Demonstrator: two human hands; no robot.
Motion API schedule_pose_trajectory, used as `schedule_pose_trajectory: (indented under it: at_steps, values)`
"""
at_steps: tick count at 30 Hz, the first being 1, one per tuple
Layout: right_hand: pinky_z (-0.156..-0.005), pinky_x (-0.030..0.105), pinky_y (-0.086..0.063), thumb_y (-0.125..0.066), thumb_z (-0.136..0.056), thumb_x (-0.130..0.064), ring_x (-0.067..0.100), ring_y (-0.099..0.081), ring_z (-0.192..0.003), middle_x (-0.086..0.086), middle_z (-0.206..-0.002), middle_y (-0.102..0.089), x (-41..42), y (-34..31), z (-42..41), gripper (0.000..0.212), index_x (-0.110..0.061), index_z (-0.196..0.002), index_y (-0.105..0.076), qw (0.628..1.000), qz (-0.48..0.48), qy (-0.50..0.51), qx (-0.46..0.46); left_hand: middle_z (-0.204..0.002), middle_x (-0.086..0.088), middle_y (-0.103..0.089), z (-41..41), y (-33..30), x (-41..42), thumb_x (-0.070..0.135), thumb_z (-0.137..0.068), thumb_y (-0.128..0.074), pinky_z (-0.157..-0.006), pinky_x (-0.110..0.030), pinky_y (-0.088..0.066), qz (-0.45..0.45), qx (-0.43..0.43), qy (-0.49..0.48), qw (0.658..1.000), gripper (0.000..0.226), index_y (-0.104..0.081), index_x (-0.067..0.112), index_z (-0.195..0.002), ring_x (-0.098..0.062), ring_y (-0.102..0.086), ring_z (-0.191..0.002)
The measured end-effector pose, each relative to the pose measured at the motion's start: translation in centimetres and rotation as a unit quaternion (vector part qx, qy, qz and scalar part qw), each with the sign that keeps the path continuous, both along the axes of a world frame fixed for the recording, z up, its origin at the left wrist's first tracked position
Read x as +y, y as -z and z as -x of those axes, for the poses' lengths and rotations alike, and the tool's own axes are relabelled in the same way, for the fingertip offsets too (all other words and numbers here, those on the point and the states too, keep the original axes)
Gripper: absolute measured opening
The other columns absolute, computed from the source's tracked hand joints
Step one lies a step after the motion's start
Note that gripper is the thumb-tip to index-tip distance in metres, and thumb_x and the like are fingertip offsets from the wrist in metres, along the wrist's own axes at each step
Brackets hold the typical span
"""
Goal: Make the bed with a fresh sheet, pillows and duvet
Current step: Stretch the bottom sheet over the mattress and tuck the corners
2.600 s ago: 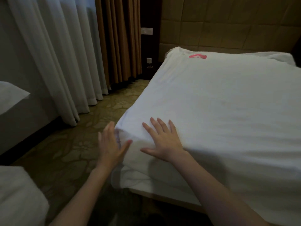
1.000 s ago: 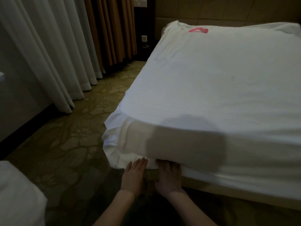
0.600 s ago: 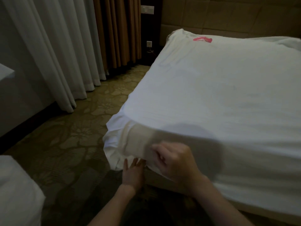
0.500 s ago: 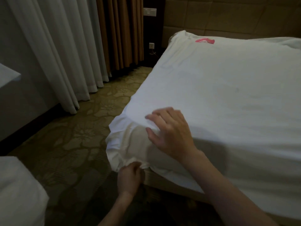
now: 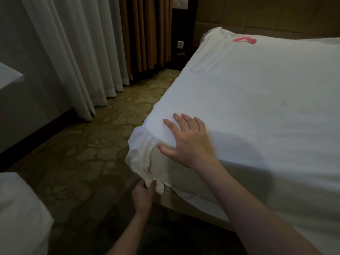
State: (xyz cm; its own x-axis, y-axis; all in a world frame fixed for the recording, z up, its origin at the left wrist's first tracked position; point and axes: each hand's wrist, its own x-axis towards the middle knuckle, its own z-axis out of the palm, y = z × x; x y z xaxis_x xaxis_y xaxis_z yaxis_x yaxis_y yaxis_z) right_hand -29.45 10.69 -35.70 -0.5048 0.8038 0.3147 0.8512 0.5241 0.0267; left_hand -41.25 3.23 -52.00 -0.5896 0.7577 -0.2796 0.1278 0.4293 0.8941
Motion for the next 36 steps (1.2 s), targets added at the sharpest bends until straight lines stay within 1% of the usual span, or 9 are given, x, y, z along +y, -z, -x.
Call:
schedule_pose_trajectory:
  at_steps: [6,11,14,19,22,24,27,30,36]
  values:
    - [-0.117,0.051,-0.014,-0.014,-0.075,-0.074,0.027,-0.022,-0.144,0.004,-0.156,-0.027,0.0,-0.3,-0.1,0.086,-0.031,-0.148,-0.030,1.000,0.014,-0.001,-0.009,-0.102,-0.018,-0.068,-2.6,1.8,-0.3,0.012,-0.087,-0.062,-0.086,-0.037,-0.044,-0.003,0.156,0.027,0.987,0.015,-0.069,0.004,-0.099,-0.034,-0.060,-0.104]
    - [-0.116,0.050,-0.012,-0.017,-0.078,-0.073,0.026,-0.020,-0.144,0.004,-0.157,-0.025,0.1,0.0,-0.2,0.083,-0.031,-0.149,-0.027,1.000,0.007,0.002,-0.009,-0.108,-0.013,-0.069,-3.1,3.8,-0.7,0.014,-0.070,-0.064,-0.091,-0.045,-0.044,0.007,0.364,0.134,0.922,0.026,-0.074,0.019,-0.094,-0.034,-0.057,-0.115]
    - [-0.117,0.050,-0.011,-0.023,-0.082,-0.073,0.026,-0.017,-0.145,0.004,-0.158,-0.022,0.1,-0.1,-0.3,0.079,-0.031,-0.149,-0.024,1.000,0.005,-0.004,-0.017,-0.136,-0.007,-0.054,-3.3,3.4,0.1,0.024,-0.081,-0.061,-0.106,-0.047,-0.029,0.083,0.387,0.200,0.896,0.041,-0.061,0.025,-0.123,-0.035,-0.034,-0.135]
    - [-0.116,0.050,-0.011,-0.025,-0.084,-0.073,0.026,-0.017,-0.145,0.005,-0.158,-0.022,-0.2,-0.1,-0.3,0.079,-0.031,-0.150,-0.023,1.000,0.006,-0.003,-0.021,-0.155,0.000,-0.028,-4.6,2.3,1.9,0.036,-0.089,-0.023,-0.111,-0.047,-0.011,0.171,0.373,0.246,0.878,0.058,-0.037,0.023,-0.144,-0.035,-0.004,-0.144]
    - [-0.116,0.050,-0.013,-0.028,-0.084,-0.073,0.026,-0.020,-0.144,0.005,-0.156,-0.026,-0.3,-0.3,-0.3,0.078,-0.030,-0.149,-0.027,1.000,0.007,-0.001,-0.021,-0.158,0.003,-0.020,-4.1,2.0,1.6,0.031,-0.094,-0.033,-0.112,-0.048,-0.012,0.173,0.372,0.275,0.869,0.055,-0.029,0.024,-0.148,-0.035,-0.001,-0.145]
    - [-0.115,0.050,-0.015,-0.029,-0.083,-0.073,0.027,-0.024,-0.143,0.005,-0.155,-0.029,-0.3,-0.3,-0.4,0.078,-0.030,-0.148,-0.030,1.000,0.001,0.002,-0.018,-0.155,-0.001,-0.028,-2.7,1.9,1.2,0.028,-0.089,-0.038,-0.113,-0.041,-0.017,0.107,0.321,0.272,0.901,0.057,-0.036,0.022,-0.146,-0.033,-0.011,-0.143]
    - [-0.114,0.051,-0.020,-0.026,-0.081,-0.073,0.028,-0.030,-0.141,0.006,-0.152,-0.036,-0.4,-0.2,-0.3,0.078,-0.029,-0.146,-0.036,1.000,-0.007,0.006,-0.015,-0.114,-0.006,-0.067,-0.8,1.5,-0.5,0.012,-0.089,-0.043,-0.096,-0.030,-0.042,-0.034,0.146,0.140,0.979,0.032,-0.071,0.016,-0.105,-0.025,-0.057,-0.113]
    - [-0.113,0.051,-0.024,-0.027,-0.080,-0.073,0.028,-0.035,-0.138,0.007,-0.149,-0.040,-0.4,-0.1,-0.1,0.079,-0.028,-0.143,-0.040,1.000,-0.009,0.009,-0.007,-0.088,0.001,-0.065,1.6,0.4,-0.6,0.005,-0.094,-0.048,-0.073,-0.032,-0.052,-0.040,0.100,0.007,0.994,0.025,-0.063,0.023,-0.088,-0.018,-0.064,-0.087]
    - [-0.114,0.051,-0.021,-0.026,-0.081,-0.074,0.027,-0.031,-0.140,0.006,-0.152,-0.036,-0.2,0.1,-0.2,0.078,-0.030,-0.145,-0.037,1.000,-0.009,0.010,-0.012,-0.146,-0.010,-0.040,7.6,-3.4,5.0,0.002,-0.094,-0.045,-0.102,-0.044,-0.039,-0.047,-0.032,-0.076,0.995,0.058,-0.030,0.019,-0.147,-0.029,-0.041,-0.132]
